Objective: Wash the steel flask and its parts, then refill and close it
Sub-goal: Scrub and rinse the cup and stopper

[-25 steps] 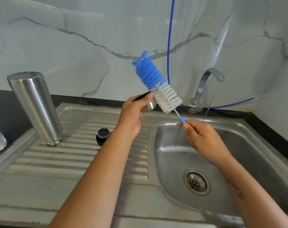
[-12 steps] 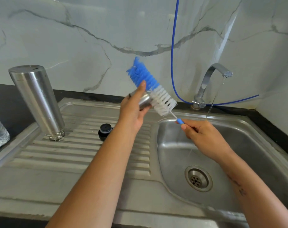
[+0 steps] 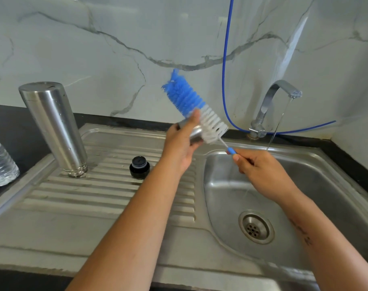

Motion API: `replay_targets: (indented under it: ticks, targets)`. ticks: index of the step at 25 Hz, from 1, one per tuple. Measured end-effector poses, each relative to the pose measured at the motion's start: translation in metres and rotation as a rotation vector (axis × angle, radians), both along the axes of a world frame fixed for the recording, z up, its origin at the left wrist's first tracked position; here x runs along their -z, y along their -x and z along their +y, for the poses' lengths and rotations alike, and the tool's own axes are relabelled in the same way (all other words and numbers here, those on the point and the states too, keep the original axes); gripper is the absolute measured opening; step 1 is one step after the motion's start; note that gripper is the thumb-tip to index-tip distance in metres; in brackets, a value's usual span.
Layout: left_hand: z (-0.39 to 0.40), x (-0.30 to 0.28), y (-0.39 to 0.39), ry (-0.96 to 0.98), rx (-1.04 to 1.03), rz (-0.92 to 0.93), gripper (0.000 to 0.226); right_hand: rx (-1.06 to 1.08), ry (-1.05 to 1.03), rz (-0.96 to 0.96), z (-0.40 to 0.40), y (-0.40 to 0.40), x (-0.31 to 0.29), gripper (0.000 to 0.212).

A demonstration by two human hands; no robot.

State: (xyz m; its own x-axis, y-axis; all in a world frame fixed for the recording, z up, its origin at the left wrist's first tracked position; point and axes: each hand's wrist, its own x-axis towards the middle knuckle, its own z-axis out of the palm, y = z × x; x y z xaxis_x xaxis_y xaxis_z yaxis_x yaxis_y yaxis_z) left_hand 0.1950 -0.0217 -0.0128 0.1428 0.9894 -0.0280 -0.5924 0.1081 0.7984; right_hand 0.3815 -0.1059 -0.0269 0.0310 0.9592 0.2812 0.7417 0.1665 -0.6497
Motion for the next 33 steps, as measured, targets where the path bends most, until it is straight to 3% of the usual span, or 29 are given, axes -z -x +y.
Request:
replay_targets:
  ticks: [3,5,7,9,14,17,22,25,29,33]
  targets:
    - [-0.001,-0.006,-0.003,-0.026,-0.003,-0.005,0.048,0.029,0.011,0.018,0.001,-0.004,0.002,0.029]
    - [0.007,-0.008,0.011,-0.011,-0.046,-0.087,0.036,-0.042,0.080,0.065,-0.008,-0.005,-0.001,0.022]
    - [0.004,-0.005,0.009,-0.025,-0.008,-0.038,0.027,-0.049,0.077,0.098,-0.005,-0.003,-0.002,0.024]
    - [-0.003,-0.002,-0.003,-0.049,0.039,0.043,0.032,-0.005,0.037,0.090,0.002,0.000,-0.002,0.030]
    - [0.009,-0.005,0.009,-0.027,-0.055,-0.078,0.045,-0.092,0.110,0.168,-0.007,-0.003,0.002,0.023]
    - [0.000,0.002,-0.009,-0.049,0.019,0.058,0.046,-0.008,0.039,0.212,0.007,0.000,0.007,0.025]
    - [0.009,0.006,-0.015,-0.003,0.024,0.187,0.062,0.066,-0.057,0.626,0.003,-0.032,0.013,0.024]
    - [0.002,0.018,-0.032,0.023,0.159,0.341,0.074,0.121,-0.235,0.836,0.003,-0.041,0.014,0.026]
    - [-0.010,0.040,-0.069,-0.072,0.228,0.562,0.038,0.321,-0.452,0.971,0.002,-0.047,0.017,0.029]
    - [0.003,0.046,-0.136,0.106,0.409,0.467,0.025,0.572,-0.478,1.068,0.008,-0.062,0.023,0.030]
